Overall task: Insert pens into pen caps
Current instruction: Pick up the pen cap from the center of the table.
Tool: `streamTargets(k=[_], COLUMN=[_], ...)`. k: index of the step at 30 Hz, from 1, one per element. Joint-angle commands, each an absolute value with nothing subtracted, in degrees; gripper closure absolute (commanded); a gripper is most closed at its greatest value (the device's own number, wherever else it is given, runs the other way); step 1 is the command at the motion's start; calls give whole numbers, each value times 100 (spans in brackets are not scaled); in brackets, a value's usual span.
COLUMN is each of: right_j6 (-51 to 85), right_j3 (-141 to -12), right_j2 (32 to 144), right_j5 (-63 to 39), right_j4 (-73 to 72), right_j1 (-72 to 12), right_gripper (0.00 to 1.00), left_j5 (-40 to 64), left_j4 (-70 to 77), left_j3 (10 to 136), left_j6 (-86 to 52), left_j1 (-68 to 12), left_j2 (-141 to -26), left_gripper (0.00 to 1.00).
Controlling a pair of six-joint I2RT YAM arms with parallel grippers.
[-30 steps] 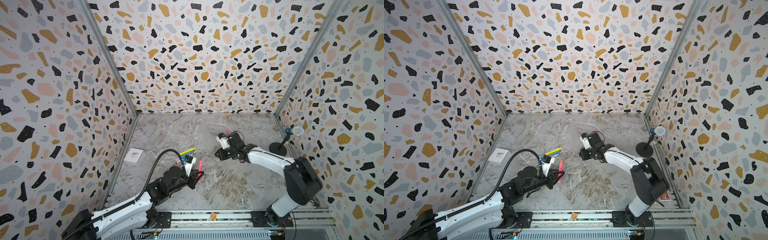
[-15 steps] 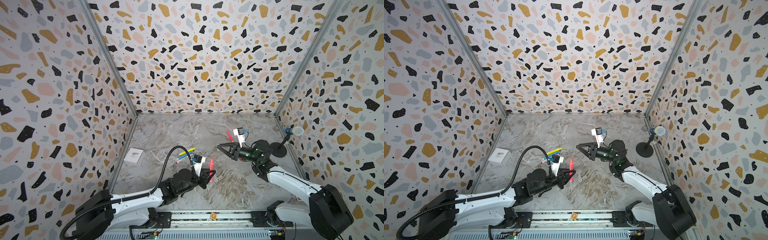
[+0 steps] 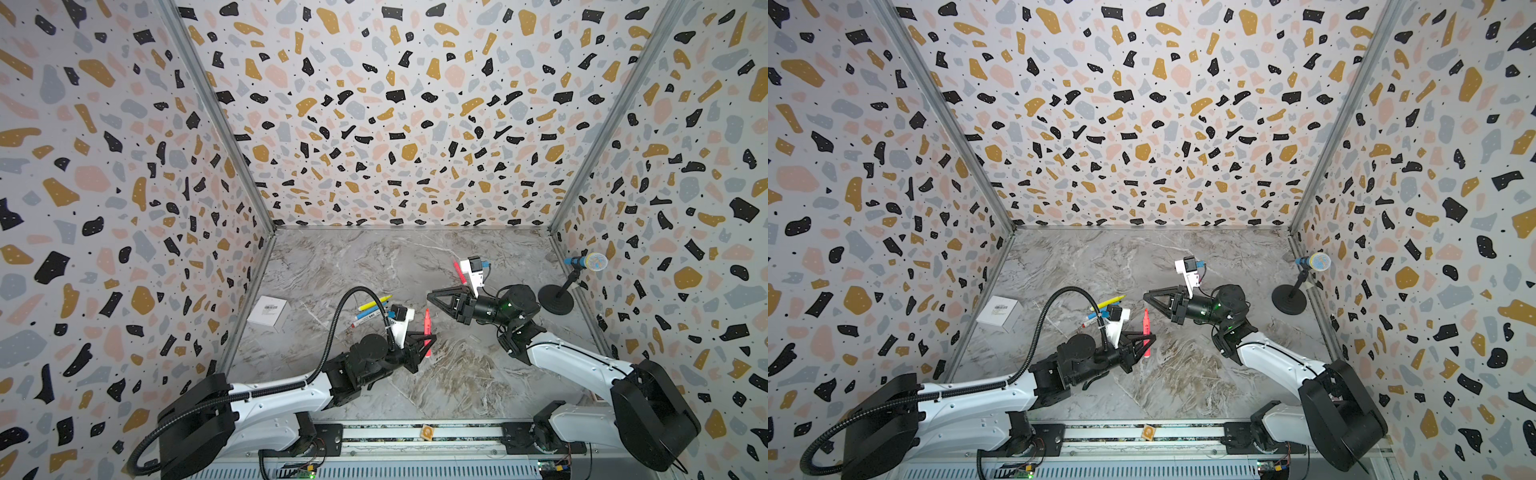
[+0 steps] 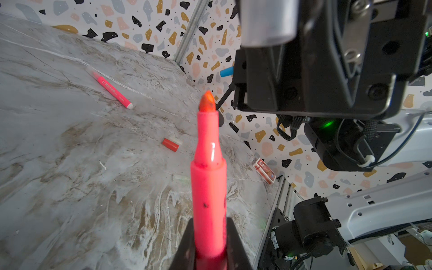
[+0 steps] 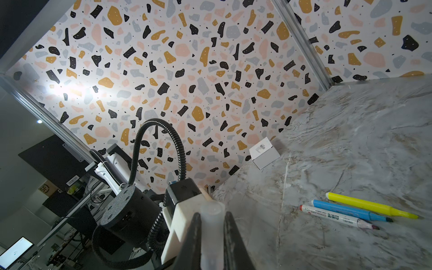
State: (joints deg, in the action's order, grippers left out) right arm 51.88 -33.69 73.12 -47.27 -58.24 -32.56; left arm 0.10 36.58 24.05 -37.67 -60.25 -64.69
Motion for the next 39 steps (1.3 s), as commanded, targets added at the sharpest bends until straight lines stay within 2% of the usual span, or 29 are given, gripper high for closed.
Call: streamTargets(k=[1, 39], right_j6=[5343, 5338], right_j3=[-3410, -3209], right_j2=[7349, 7440], right_j5=[-4666, -4511], right_j4=[-6207, -6330], right_j1=[-3296, -3541], right_gripper=[100, 100], left_j5=[2, -57], left_j4=[4080, 4025], left_j3=[2595, 2633], left_j6=[-3788, -3832], left_j1=[-6082, -6091], left_j2=[-6447, -6161], left_gripper=[100, 100])
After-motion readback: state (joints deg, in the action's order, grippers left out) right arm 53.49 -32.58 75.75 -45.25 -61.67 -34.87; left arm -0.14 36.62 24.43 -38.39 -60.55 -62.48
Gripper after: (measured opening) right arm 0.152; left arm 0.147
